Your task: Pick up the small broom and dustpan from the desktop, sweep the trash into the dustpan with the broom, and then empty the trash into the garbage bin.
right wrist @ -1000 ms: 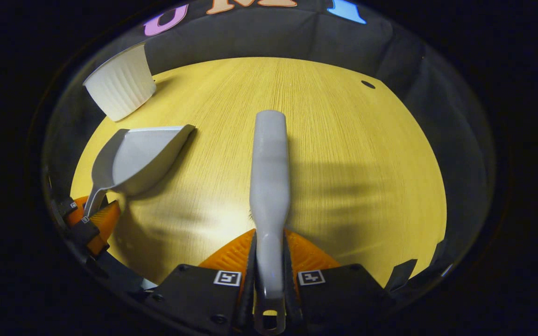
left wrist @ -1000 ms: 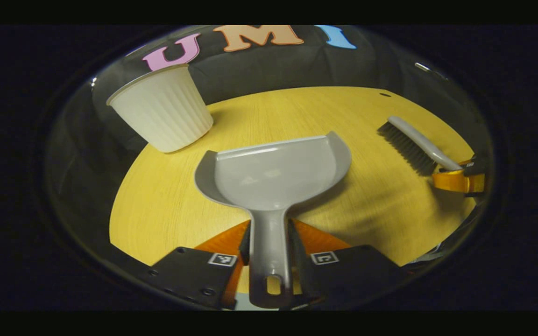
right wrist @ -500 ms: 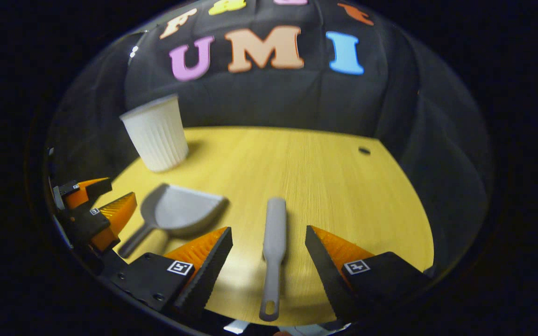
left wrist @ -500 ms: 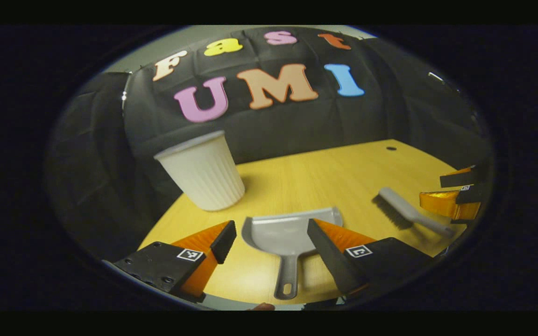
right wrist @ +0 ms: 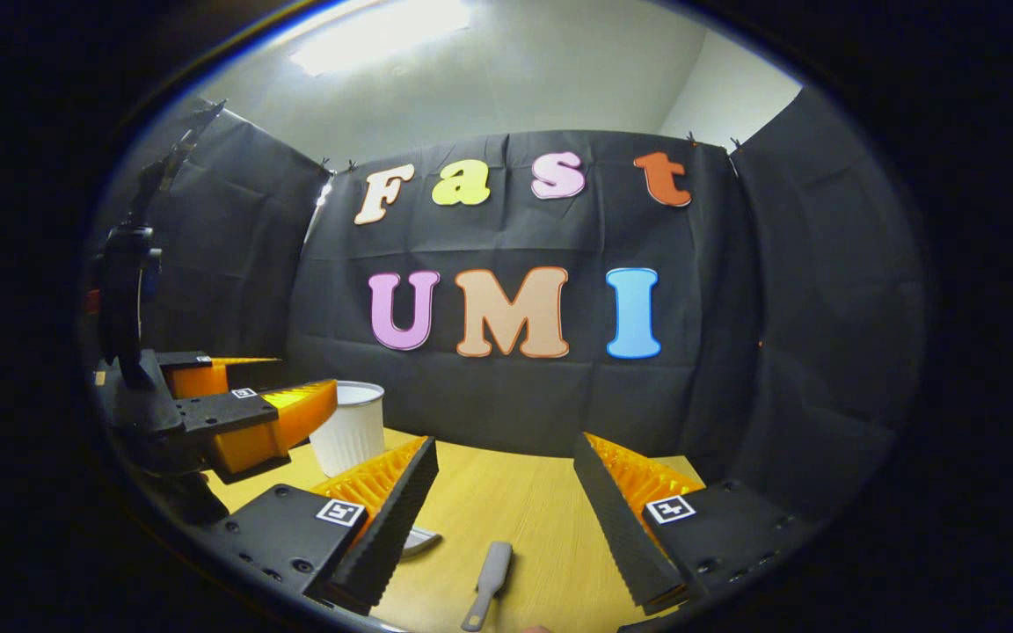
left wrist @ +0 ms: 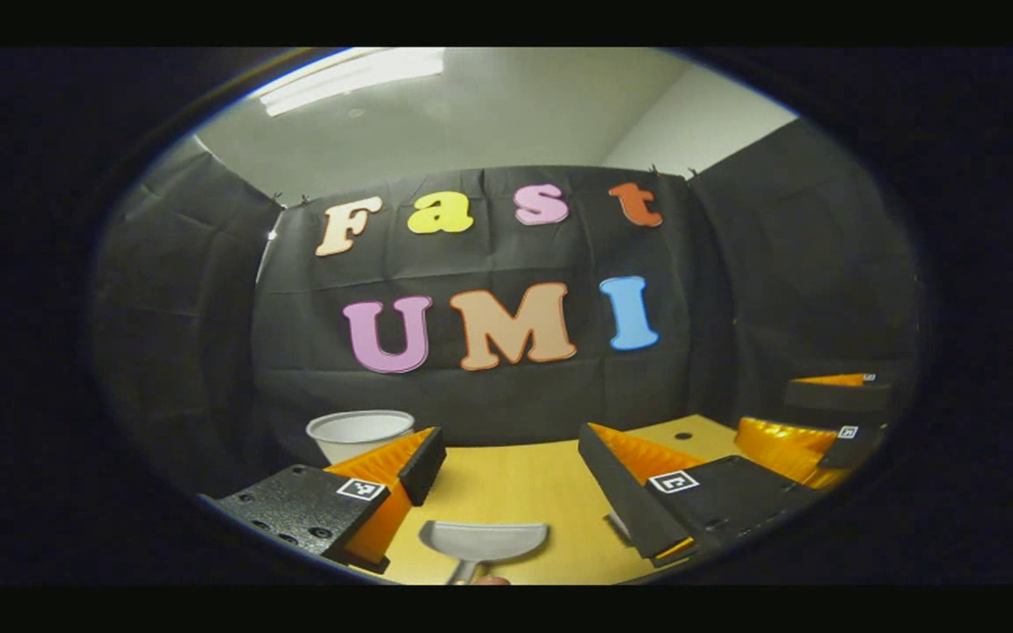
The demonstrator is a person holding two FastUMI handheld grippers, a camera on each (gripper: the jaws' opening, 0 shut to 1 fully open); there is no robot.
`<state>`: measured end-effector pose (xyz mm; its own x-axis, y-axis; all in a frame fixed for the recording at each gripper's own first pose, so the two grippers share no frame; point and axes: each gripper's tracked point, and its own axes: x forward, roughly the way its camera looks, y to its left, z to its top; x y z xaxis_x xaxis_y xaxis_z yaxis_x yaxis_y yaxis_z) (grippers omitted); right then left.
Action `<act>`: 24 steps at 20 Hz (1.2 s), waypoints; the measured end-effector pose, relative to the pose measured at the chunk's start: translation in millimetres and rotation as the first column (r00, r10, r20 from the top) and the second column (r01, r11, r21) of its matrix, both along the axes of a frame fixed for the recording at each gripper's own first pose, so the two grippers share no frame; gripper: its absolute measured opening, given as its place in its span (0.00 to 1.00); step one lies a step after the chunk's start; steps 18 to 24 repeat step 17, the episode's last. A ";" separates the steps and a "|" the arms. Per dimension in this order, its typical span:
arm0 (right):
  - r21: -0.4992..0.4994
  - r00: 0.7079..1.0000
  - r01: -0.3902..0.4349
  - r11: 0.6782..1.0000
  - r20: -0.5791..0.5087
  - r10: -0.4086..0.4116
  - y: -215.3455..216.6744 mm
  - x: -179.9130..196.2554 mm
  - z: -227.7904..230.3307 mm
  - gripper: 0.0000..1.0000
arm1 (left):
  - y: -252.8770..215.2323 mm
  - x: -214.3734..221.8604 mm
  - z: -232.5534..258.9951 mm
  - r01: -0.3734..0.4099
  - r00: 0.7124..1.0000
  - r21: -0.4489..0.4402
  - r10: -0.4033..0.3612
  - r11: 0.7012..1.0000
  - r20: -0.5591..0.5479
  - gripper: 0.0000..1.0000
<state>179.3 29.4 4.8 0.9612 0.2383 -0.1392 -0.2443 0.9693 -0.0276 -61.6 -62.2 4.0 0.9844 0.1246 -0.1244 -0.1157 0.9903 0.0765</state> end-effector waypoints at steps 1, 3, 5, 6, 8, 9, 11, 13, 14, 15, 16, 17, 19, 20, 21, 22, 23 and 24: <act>0.012 0.999 0.017 1.000 0.034 -0.017 1.3 -2.0 7.6 0.99 | -10.0 1.1 9.1 0.026 0.999 -0.016 -0.026 1.000 0.032 0.93; 0.020 0.998 0.026 0.999 0.059 -0.027 6.9 -12.7 17.1 0.99 | -21.5 -5.5 15.2 0.064 0.996 -0.022 -0.063 0.998 0.062 0.93; 0.018 0.997 0.026 0.999 0.068 -0.028 15.4 -20.6 23.8 0.99 | -22.7 -9.8 25.2 0.082 0.992 -0.023 -0.080 0.996 0.096 0.93; 0.019 0.998 0.027 0.999 0.063 -0.028 22.8 -17.7 23.4 0.99 | -23.1 -13.7 27.1 0.090 0.991 -0.026 -0.087 0.996 0.101 0.93; 0.023 0.998 0.019 1.000 0.063 -0.021 34.4 -22.0 24.0 1.00 | -21.3 -18.1 32.7 0.095 0.990 -0.026 -0.091 0.995 0.104 0.92; 0.024 0.998 0.022 0.999 0.067 -0.023 37.4 -24.3 24.4 0.99 | -14.9 -20.0 35.7 0.090 0.990 -0.022 -0.087 0.996 0.107 0.92; 0.021 0.997 0.029 0.999 0.072 -0.031 41.5 -25.9 24.6 0.99 | -2.1 -17.7 36.5 0.085 0.991 -0.020 -0.083 0.996 0.105 0.92; 0.016 0.997 0.030 0.999 0.067 -0.031 47.2 -26.6 24.3 0.99 | 2.6 -14.1 38.1 0.091 0.990 -0.020 -0.088 0.996 0.109 0.93; 0.014 0.997 0.032 0.999 0.067 -0.033 49.3 -26.0 24.0 0.99 | 3.8 -14.8 38.6 0.093 0.990 -0.020 -0.090 0.995 0.109 0.93; 0.011 0.997 0.037 0.999 0.067 -0.038 50.6 -25.9 24.7 0.99 | 5.1 -14.4 38.2 0.096 0.990 -0.021 -0.093 0.995 0.107 0.92; 0.008 0.997 0.041 0.999 0.065 -0.041 50.4 -26.0 23.5 0.99 | 6.2 -13.6 36.2 0.098 0.990 -0.022 -0.096 0.995 0.099 0.92; 0.005 0.997 0.042 0.999 0.062 -0.042 52.7 -25.5 22.9 0.99 | 6.8 -14.3 34.1 0.103 0.991 -0.023 -0.100 0.994 0.092 0.92; 0.005 0.997 0.042 0.999 0.062 -0.042 52.7 -25.5 22.9 0.99 | 6.8 -14.3 34.1 0.103 0.991 -0.023 -0.100 0.994 0.092 0.92; 0.005 0.997 0.042 0.999 0.062 -0.042 52.7 -25.5 22.9 0.99 | 6.8 -14.3 34.1 0.103 0.991 -0.023 -0.100 0.994 0.092 0.92; 0.005 0.997 0.042 0.999 0.062 -0.042 52.7 -25.5 22.9 0.99 | 6.8 -14.3 34.1 0.103 0.991 -0.023 -0.100 0.994 0.092 0.92; 0.005 0.997 0.042 0.999 0.062 -0.042 52.7 -25.5 22.9 0.99 | 6.8 -14.3 34.1 0.103 0.991 -0.023 -0.100 0.994 0.092 0.92; 0.005 0.997 0.042 0.999 0.062 -0.042 52.7 -25.5 22.9 0.99 | 6.8 -14.3 34.1 0.103 0.991 -0.023 -0.100 0.994 0.092 0.92; 0.005 0.997 0.042 0.999 0.062 -0.042 52.7 -25.5 22.9 0.99 | 6.8 -14.3 34.1 0.103 0.991 -0.023 -0.100 0.994 0.092 0.92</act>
